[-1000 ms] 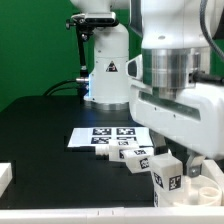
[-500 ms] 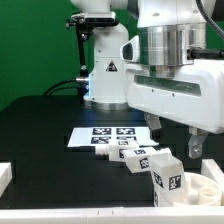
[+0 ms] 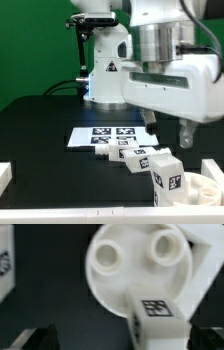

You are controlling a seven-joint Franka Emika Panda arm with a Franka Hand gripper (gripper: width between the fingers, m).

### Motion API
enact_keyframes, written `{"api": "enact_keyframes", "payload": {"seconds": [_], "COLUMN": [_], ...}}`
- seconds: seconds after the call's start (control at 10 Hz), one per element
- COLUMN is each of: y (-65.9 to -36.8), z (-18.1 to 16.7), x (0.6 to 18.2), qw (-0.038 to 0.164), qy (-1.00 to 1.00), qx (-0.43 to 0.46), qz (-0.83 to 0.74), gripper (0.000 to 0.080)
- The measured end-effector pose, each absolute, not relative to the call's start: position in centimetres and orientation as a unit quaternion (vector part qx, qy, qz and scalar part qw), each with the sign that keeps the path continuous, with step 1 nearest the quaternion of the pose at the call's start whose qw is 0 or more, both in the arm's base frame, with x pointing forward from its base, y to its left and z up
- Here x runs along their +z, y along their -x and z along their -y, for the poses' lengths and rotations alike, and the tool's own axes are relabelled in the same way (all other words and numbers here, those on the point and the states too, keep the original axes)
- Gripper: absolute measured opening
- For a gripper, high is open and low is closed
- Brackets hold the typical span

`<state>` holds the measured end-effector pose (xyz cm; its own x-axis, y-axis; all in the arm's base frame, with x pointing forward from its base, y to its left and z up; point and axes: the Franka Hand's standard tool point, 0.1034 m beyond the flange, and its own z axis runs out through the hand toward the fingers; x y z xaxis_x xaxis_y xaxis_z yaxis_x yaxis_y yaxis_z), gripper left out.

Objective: Assemble stool

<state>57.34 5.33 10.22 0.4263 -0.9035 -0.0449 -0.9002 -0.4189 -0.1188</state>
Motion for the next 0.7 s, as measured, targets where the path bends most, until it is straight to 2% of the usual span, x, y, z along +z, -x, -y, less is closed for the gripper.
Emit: {"api": "enact_keyframes", "payload": {"seconds": [0.4, 0.5, 0.6, 0.7], "y": [-56.9, -56.8, -55.6, -53.0], "z": [-5.6, -5.4, -5.3, -5.2], "x": [10.0, 9.8, 9.1, 7.6], "qw": [0.063, 0.077, 0.081, 0.078], "qy": [0.841, 0.821, 0.813, 0.803], "qx": [-0.008, 0.001, 0.009, 0.02], "qz": [-0.538, -0.566, -0.577, -0.591], "gripper": [0.0649, 0.0649, 0.0649, 0.0649]}}
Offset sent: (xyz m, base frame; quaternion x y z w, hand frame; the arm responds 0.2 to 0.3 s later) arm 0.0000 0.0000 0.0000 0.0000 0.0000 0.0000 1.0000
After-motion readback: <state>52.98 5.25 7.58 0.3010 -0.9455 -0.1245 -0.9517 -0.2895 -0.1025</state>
